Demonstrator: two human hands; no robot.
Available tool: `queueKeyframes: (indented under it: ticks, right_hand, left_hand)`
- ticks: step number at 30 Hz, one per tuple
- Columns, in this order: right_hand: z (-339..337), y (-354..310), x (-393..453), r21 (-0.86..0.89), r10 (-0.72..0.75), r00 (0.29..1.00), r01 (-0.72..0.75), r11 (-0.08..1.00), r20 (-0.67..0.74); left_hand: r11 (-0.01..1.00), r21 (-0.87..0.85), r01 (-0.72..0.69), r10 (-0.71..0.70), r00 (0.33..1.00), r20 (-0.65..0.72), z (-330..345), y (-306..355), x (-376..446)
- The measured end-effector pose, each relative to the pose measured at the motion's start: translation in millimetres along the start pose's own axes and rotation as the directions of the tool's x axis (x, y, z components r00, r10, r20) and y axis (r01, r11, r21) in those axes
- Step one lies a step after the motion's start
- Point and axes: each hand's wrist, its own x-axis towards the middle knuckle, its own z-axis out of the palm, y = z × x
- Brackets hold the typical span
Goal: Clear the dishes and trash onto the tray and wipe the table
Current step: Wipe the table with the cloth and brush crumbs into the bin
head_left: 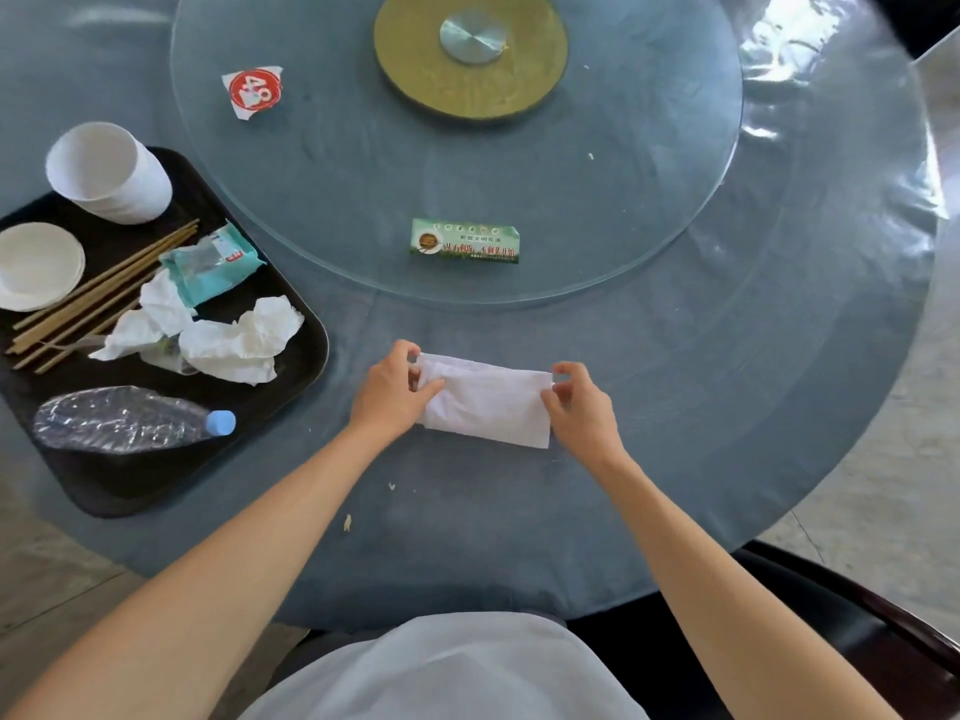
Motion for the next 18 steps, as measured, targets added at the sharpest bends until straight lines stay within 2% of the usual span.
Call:
queueKeyframes:
  ticks: [2, 3, 5, 7, 8, 10, 12, 13, 15, 18]
  right_hand:
    - [15, 1, 4, -0.115, -0.014, 0.999, 0.010, 0.993, -0.031]
    - [22, 2, 1, -0.180, -0.067, 0.996, 0.055, 0.982, -0.064]
    - [36, 2, -11, -0.330, -0.256, 0.956, 0.197, 0.923, -0.145]
    - [50, 5, -23, -0.435, -0.419, 0.899, 0.329, 0.838, -0.125]
    - [55, 10, -26, -0.455, -0.432, 0.900, 0.364, 0.813, -0.052]
    - [60, 26, -26, -0.487, -0.348, 0.933, 0.347, 0.802, 0.091]
    - [59, 41, -22, -0.544, -0.249, 0.953, 0.304, 0.782, 0.173]
    - [57, 45, -21, -0.560, -0.235, 0.953, 0.302, 0.772, 0.190]
    - [52, 39, -20, -0.545, -0.255, 0.950, 0.314, 0.778, 0.182]
    - [39, 26, -14, -0.432, -0.298, 0.953, 0.294, 0.853, 0.059]
  left_hand:
    - [0.983, 0.180, -0.023, 0.034, 0.998, -0.057, 9, 0, 1]
    - [0.964, 0.251, -0.087, 0.117, 0.988, -0.104, 15, 0, -2]
    - [0.886, 0.370, -0.279, 0.362, 0.915, -0.179, 29, 4, -13]
    - [0.778, 0.465, -0.422, 0.518, 0.850, -0.096, 43, 1, -20]
    - [0.750, 0.490, -0.444, 0.508, 0.861, 0.003, 47, -4, -21]
    - [0.737, 0.542, -0.404, 0.369, 0.912, 0.178, 49, -18, -17]
    - [0.713, 0.601, -0.361, 0.243, 0.931, 0.272, 46, -25, -9]
    - [0.696, 0.616, -0.369, 0.231, 0.927, 0.294, 45, -25, -5]
    - [0.698, 0.589, -0.407, 0.259, 0.911, 0.321, 37, -18, 2]
    - [0.781, 0.483, -0.396, 0.281, 0.913, 0.295, 19, -6, 15]
